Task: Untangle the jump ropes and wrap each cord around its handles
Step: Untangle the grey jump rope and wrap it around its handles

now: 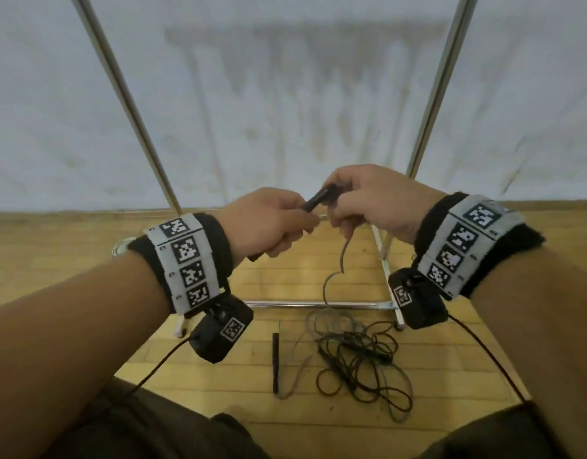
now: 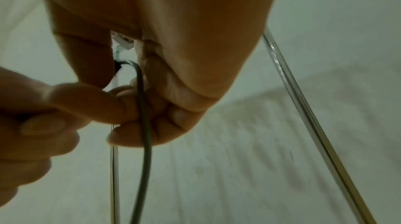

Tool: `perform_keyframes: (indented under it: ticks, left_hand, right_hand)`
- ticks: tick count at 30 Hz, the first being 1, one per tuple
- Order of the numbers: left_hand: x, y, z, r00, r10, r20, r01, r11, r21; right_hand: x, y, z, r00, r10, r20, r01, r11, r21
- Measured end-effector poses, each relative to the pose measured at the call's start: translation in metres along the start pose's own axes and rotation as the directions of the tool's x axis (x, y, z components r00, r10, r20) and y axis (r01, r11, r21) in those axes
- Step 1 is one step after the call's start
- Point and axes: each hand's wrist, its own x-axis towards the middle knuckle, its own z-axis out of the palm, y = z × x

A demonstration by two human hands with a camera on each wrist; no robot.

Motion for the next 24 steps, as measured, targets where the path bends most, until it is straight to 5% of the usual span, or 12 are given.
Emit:
perform_keyframes:
  ticks: [2, 4, 7, 13, 17, 19, 24]
  left_hand:
    - [-0.001, -0.002, -0.004, 1.000, 0.012, -0.026, -0.017, 0.978, -0.209]
    - [0.001, -0.005, -0.006, 0.999, 0.009, -0.048, -0.026, 0.930, -0.368]
    - [0.014, -0.003, -0.007, 0.999, -0.009, -0.037, -0.010, 0.877, -0.480]
    - [0.058, 0.014, 0.024, 0.974, 0.019, 0.225, 0.069, 0.925, -0.374]
    - [0.085, 0.028, 0.042, 0.957, 0.012, 0.289, 0.116, 0.898, -0.424]
    - [0.097, 0.032, 0.042, 0.966, 0.035, 0.258, 0.098, 0.870, -0.484]
    - [0.110, 0.034, 0.025, 0.993, 0.110, -0.041, -0.110, 0.757, -0.644]
  right_hand:
    - [-0.002, 0.010, 0.002, 1.000, 0.003, 0.006, -0.004, 0.967, 0.255]
    - [-0.003, 0.025, 0.006, 0.997, 0.037, 0.070, -0.057, 0.945, 0.323]
    - [-0.005, 0.049, 0.010, 0.983, 0.090, 0.157, -0.123, 0.969, 0.214]
    - [0.005, 0.068, 0.009, 0.990, 0.140, 0.034, -0.144, 0.981, 0.128]
    - [0.012, 0.075, 0.007, 0.997, 0.082, -0.010, -0.082, 0.996, 0.029]
    - [0.016, 0.080, 0.005, 0.997, 0.062, -0.050, -0.063, 0.998, -0.027]
    - [0.033, 0.098, -0.002, 0.992, 0.091, -0.092, -0.094, 0.995, -0.019]
